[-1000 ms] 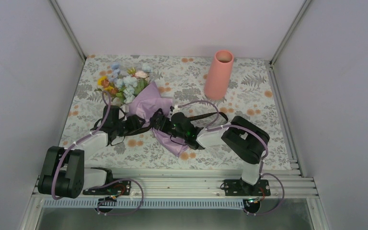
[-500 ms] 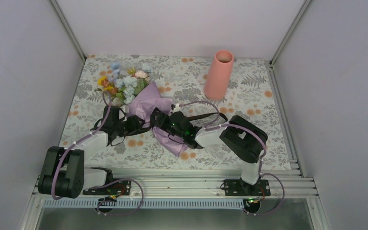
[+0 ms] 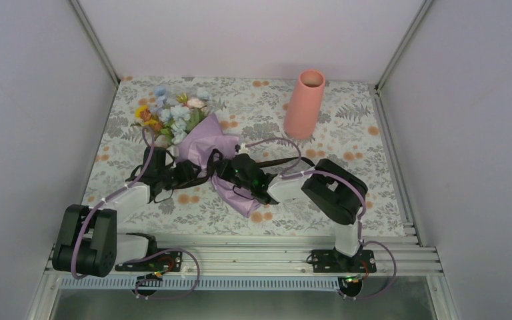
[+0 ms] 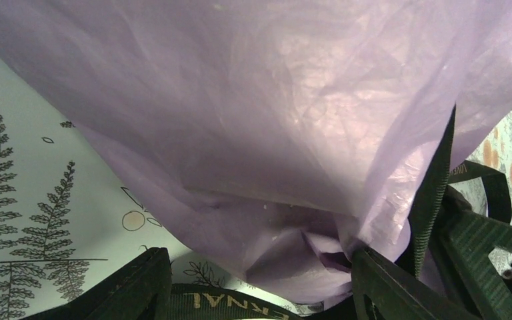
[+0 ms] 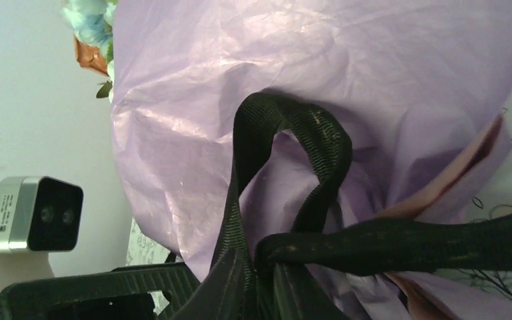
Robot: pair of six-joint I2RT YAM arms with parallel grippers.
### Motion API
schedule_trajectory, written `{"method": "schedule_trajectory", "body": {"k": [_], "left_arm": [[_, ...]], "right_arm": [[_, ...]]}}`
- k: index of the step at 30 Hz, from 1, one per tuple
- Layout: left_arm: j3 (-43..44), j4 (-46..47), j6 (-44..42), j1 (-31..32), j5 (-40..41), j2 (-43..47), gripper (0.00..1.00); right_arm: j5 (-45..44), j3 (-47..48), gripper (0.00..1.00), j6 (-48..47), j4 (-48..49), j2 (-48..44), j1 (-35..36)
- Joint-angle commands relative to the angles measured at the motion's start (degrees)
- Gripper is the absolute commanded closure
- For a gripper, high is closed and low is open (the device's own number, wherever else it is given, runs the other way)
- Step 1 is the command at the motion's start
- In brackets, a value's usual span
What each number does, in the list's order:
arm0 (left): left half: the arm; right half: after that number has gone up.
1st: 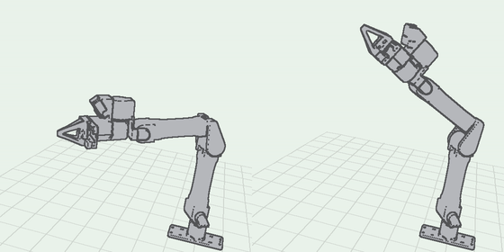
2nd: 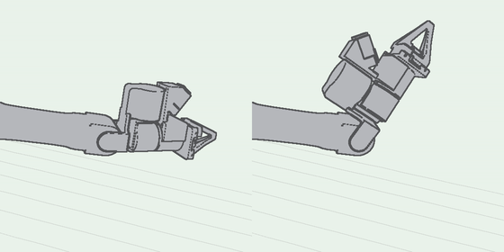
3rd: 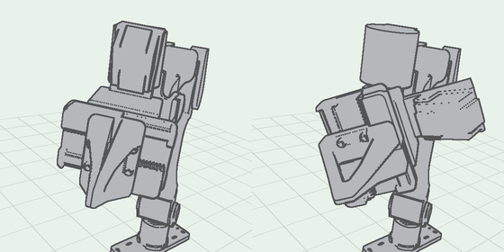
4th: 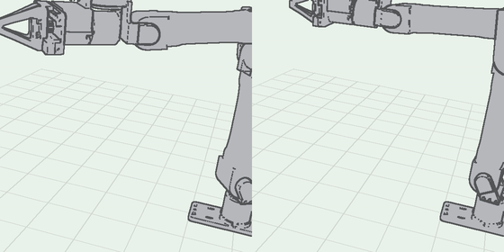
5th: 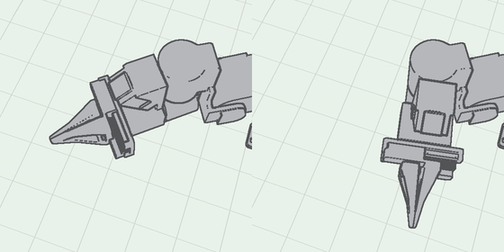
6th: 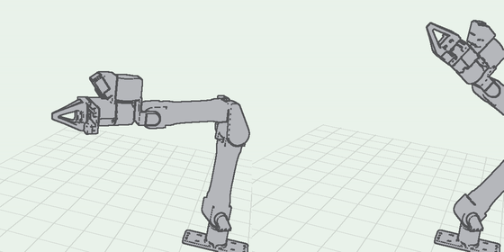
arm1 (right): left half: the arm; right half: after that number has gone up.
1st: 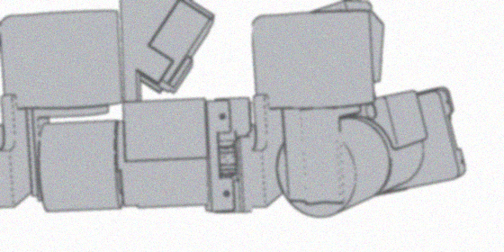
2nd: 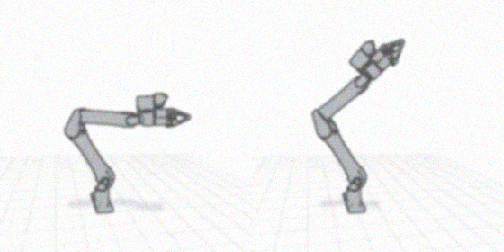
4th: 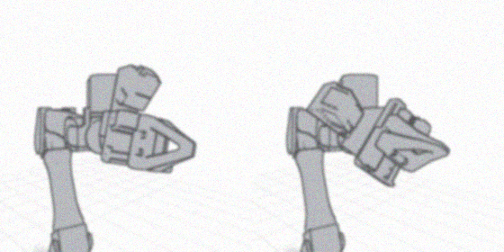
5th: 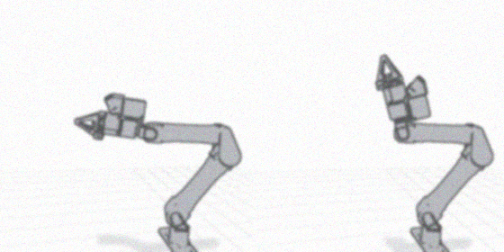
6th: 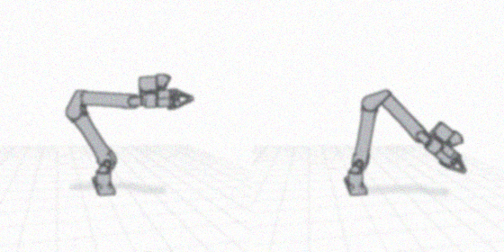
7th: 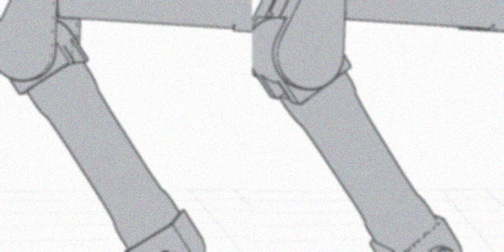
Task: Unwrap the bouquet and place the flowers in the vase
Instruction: Untie the ribbon from the wrapping paper.
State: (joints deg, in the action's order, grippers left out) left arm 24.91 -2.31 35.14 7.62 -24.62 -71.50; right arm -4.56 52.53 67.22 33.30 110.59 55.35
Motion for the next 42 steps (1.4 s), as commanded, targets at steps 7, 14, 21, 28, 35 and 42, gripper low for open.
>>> {"method": "schedule_trajectory", "body": {"k": [7,14,21,28,35,42], "left_arm": [[0.9,-0.1,-1.0,-0.1,2.3,-0.2,0.32],[0.6,0.5,-0.7,0.0,2.6,-0.7,0.32],[0.4,0.6,-0.6,-0.1,2.6,-0.8,0.32],[1.2,-0.3,-0.7,0.0,3.1,-0.3,0.32],[0.9,-0.3,-0.3,0.1,2.8,0.6,0.32],[1.6,-1.5,-0.2,0.3,2.8,2.7,0.32]], "right_arm": [[-1.6,-6.2,0.96,-12.9,3.9,-11.0,-0.2],[0.5,-9.6,0.96,-17.5,3.8,-18.0,-0.2],[2.2,-10.3,0.96,-17.1,-0.1,-19.7,-0.2],[5.6,-11.9,0.83,-19.8,-0.1,-18.4,-0.2],[2.7,-11.8,0.72,-17.4,-3.8,-19.1,-0.2],[5.1,-11.4,0.69,-8.6,-0.6,-12.9,-0.2]]}}
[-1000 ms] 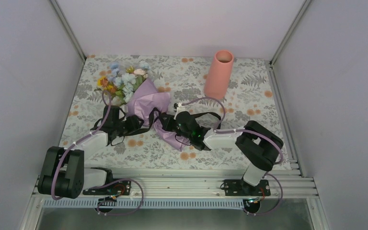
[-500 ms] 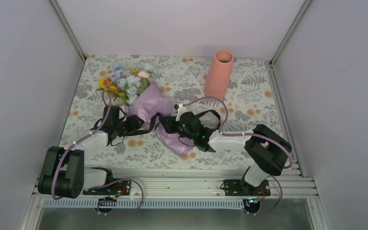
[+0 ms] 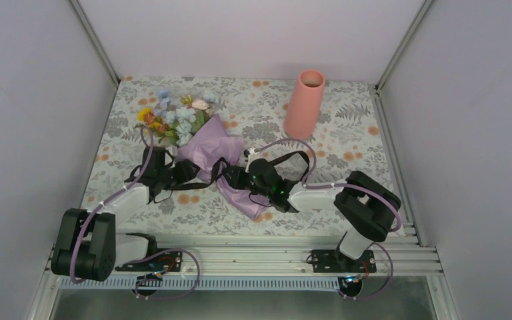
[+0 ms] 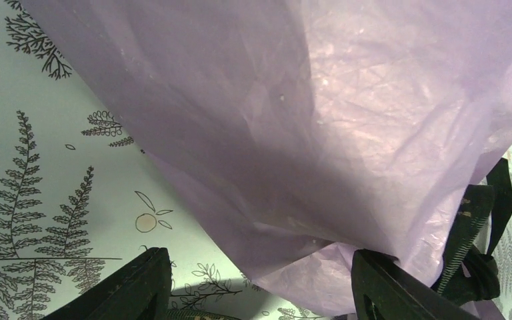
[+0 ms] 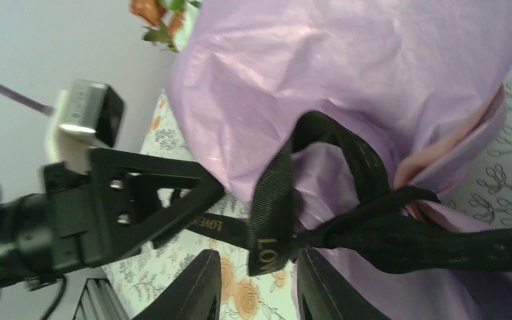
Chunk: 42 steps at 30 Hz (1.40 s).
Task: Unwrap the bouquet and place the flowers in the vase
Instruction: Untie the ribbon from the wrapping paper.
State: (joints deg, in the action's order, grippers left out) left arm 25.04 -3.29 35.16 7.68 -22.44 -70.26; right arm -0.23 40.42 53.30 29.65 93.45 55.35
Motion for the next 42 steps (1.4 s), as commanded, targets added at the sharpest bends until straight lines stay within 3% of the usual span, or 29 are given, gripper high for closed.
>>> {"method": "schedule_trajectory", "body": {"k": [1,9,18,24,30,33,42], "left_arm": [[1.6,-0.6,-0.3,0.2,0.5,1.4,0.32],[1.5,-0.7,-0.6,0.4,0.2,1.5,0.32],[0.1,1.0,-0.4,0.4,-0.4,0.2,0.32],[-0.1,2.1,0.0,0.5,-0.7,-0.4,0.32],[-0.1,2.1,-0.7,0.5,0.9,-1.8,0.32],[-0.4,2.5,-0.9,0.6,1.3,-2.7,0.32],[0.3,3.0,-1.7,0.6,3.1,-5.1,0.32]], "right_arm": [[0.8,1.7,0.67,6.2,3.6,5.1,-0.2],[-2.9,3.9,0.54,14.1,6.8,10.1,-0.2],[-3.6,5.4,0.57,13.9,10.8,13.6,-0.1],[-5.4,5.0,0.65,12.5,13.6,13.9,-0.1],[-3.3,4.3,0.88,6.8,16.2,11.5,0.0],[-3.6,2.7,0.95,5.2,14.7,8.8,0.0],[-3.1,-0.9,0.92,1.0,9.9,2.7,-0.1]]}}
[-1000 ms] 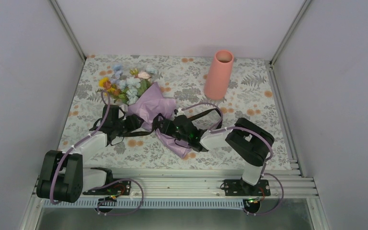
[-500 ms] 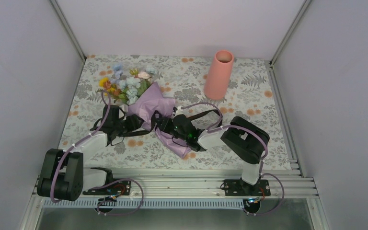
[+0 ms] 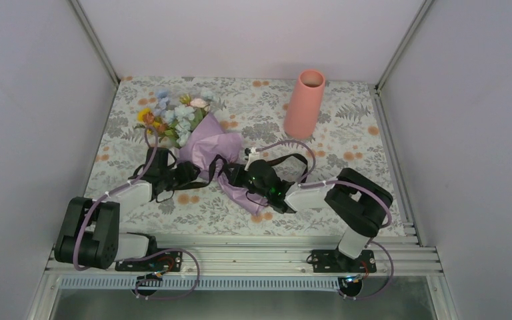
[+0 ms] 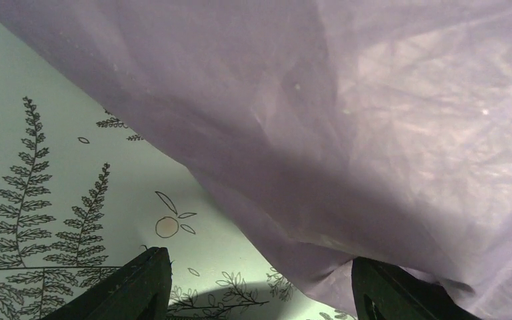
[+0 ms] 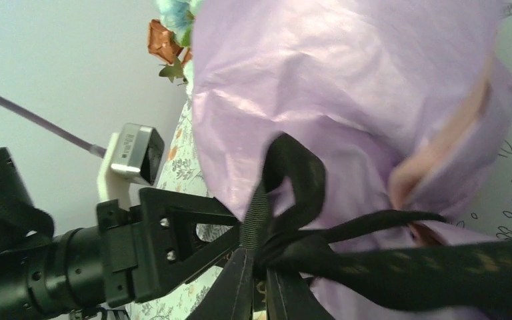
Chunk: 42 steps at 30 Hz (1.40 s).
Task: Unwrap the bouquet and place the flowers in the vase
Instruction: Untie the ribbon from the wrapping paper.
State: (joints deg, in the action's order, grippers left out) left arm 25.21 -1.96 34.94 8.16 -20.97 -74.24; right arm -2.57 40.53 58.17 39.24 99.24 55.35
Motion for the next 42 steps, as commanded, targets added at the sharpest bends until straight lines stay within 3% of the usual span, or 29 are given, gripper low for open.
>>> {"method": "schedule_trajectory", "body": {"k": [1,12,15,26,37,42], "left_arm": [[0.2,1.7,-1.5,0.1,1.7,-1.4,0.32],[1.2,1.1,-2.2,0.2,3.2,-2.0,0.32],[1.1,1.3,-1.8,0.3,2.6,-1.7,0.32],[0.0,1.0,-1.0,0.4,1.1,0.7,0.32],[-1.3,2.5,-0.5,0.4,-0.1,0.1,0.32],[-1.4,3.2,-0.3,0.4,-0.3,-0.5,0.32]], "right_arm": [[-0.5,-1.3,0.92,-4.2,0.3,-3.4,-0.2],[-3.1,-2.1,0.96,-4.2,-5.9,-9.6,-0.2],[-1.8,-1.0,0.87,-2.7,-8.2,-8.7,-0.1],[1.9,0.7,0.67,5.3,0.3,1.5,0.8],[-0.3,7.7,0.68,7.0,1.4,9.6,1.0],[-1.6,7.7,0.85,5.5,0.7,9.4,1.1]]}}
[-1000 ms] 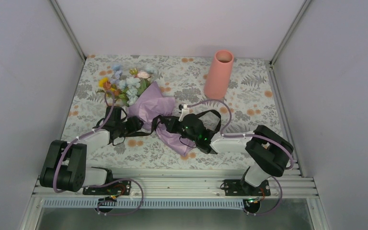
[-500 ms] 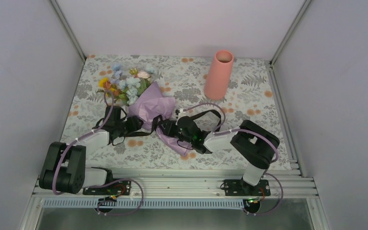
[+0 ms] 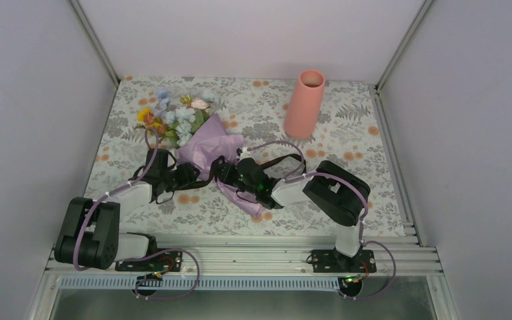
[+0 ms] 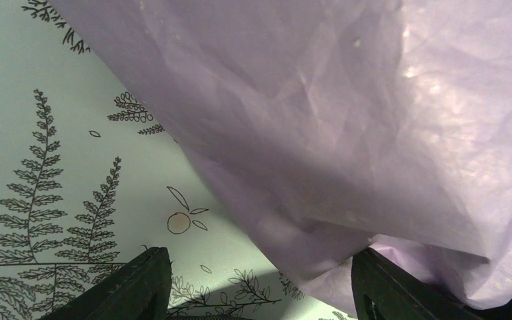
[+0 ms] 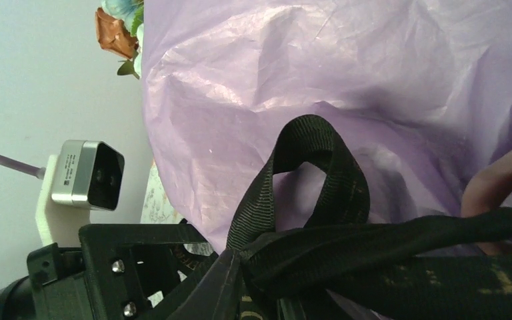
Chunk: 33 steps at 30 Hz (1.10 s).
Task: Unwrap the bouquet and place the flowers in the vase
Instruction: Untie the ribbon from the wrapping paper.
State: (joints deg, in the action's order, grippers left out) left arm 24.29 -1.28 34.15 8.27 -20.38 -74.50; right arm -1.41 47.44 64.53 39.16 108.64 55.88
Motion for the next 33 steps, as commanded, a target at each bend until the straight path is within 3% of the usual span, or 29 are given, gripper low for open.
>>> {"method": "schedule_trajectory", "body": {"k": [1,3,6,14,20,33], "left_arm": [[-0.5,2.5,0.3,0.3,-0.6,-0.5,0.32],[-0.3,2.4,-0.1,0.3,0.4,-0.9,0.32],[-0.3,2.3,-0.5,0.3,1.0,-1.6,0.32],[-0.6,3.4,-0.8,0.3,3.9,-3.8,0.32],[-0.5,3.6,-0.4,0.3,4.3,-3.9,0.32],[0.0,2.7,-0.4,0.3,6.4,-4.0,0.32]], "right_arm": [[-3.0,0.4,0.86,-1.6,0.3,-0.8,0.6],[-3.4,-0.6,0.86,-3.8,-0.8,-3.1,0.6],[-3.3,-2.6,0.95,-8.2,-1.7,-6.3,0.6],[0.4,-5.2,0.96,-14.1,-2.6,-10.1,0.5],[-1.9,-7.0,0.96,-16.7,-5.3,-18.8,0.5],[-13.2,-0.2,0.96,-21.6,-33.1,-39.5,0.5]]}}
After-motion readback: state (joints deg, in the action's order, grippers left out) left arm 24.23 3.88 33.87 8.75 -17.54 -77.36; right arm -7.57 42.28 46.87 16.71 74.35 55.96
